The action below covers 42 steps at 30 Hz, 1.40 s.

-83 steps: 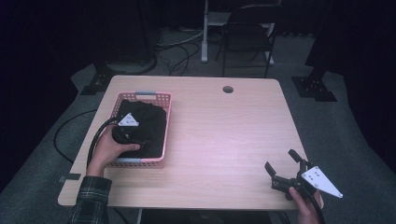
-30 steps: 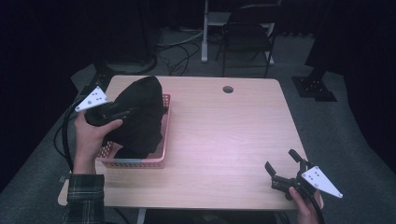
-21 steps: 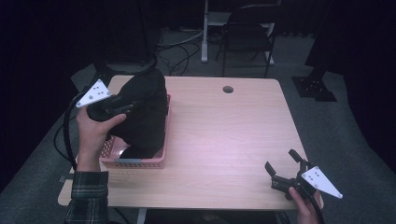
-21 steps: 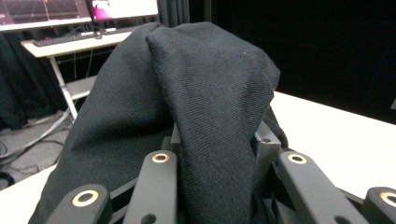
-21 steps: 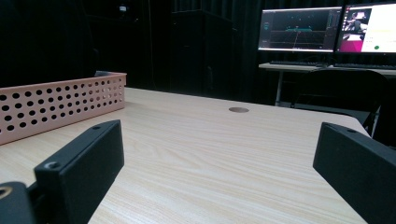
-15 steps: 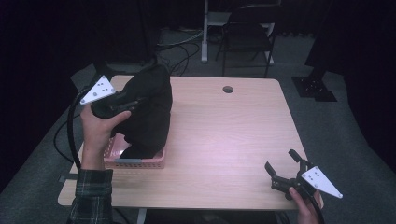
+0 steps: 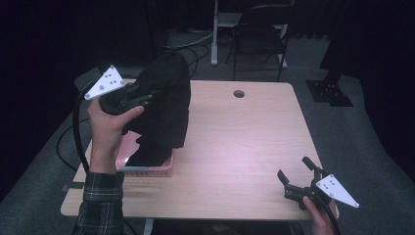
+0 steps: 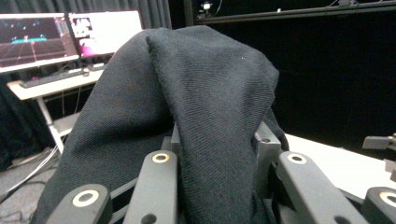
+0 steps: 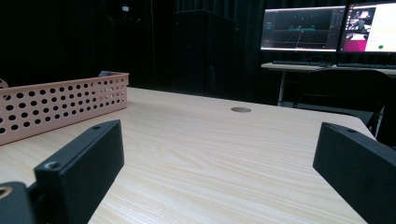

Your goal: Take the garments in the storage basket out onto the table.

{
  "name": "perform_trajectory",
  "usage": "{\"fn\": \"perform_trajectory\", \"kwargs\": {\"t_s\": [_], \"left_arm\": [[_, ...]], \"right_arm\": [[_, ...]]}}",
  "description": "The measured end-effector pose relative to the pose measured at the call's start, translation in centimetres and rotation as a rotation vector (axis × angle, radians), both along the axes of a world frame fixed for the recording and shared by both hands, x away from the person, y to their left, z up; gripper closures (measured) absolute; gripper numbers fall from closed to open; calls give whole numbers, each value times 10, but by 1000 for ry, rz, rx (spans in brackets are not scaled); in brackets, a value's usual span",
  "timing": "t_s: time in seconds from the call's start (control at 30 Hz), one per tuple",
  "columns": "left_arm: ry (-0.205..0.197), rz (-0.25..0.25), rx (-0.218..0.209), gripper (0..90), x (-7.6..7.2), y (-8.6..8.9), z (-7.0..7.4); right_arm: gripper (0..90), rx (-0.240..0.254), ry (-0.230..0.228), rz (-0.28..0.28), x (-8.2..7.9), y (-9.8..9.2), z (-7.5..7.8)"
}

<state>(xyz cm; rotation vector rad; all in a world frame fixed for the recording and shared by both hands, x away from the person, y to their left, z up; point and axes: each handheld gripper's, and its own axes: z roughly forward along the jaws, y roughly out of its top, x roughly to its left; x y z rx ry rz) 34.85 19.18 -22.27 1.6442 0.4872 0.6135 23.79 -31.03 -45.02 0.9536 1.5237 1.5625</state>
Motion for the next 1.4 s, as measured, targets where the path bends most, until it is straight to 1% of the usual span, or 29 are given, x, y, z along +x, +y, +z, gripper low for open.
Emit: {"fn": "perform_trajectory", "kwargs": {"t_s": [0.1, 0.2, 0.3, 0.57, 0.73, 0.87, 1.03, 1.13, 1.2, 1.23, 1.4], "left_arm": [[-1, -25, -6, 694, 1, -7, 3], [5, -57, -23, 694, 1, -15, 3], [14, -99, -44, 694, 4, -23, 2], [61, -208, -93, 694, 14, -40, -8], [87, -259, -127, 693, 18, -53, -15], [104, -269, -121, 693, 19, -67, -23], [136, -267, -120, 693, 22, -87, -39], [159, -258, -115, 693, 23, -99, -51], [182, -251, -118, 692, 24, -106, -59], [190, -248, -111, 692, 25, -109, -63], [217, -216, -100, 692, 26, -124, -81]], "right_arm": [[15, -2, -1, 0, 0, 0, 0], [14, -2, -3, 0, 0, 0, 0], [15, -2, -3, 1, 0, 0, 0], [14, -2, -3, 4, 0, 0, 0], [15, -1, -2, 5, 0, 0, 0], [15, -2, -3, 5, 0, 0, 0], [15, -4, -4, 6, 0, 0, 0], [15, -4, -5, 7, 0, 0, 0], [15, -4, -5, 8, 0, 0, 0], [15, -4, -5, 9, 0, 0, 0], [14, -4, -6, 12, 0, 0, 0]]}}
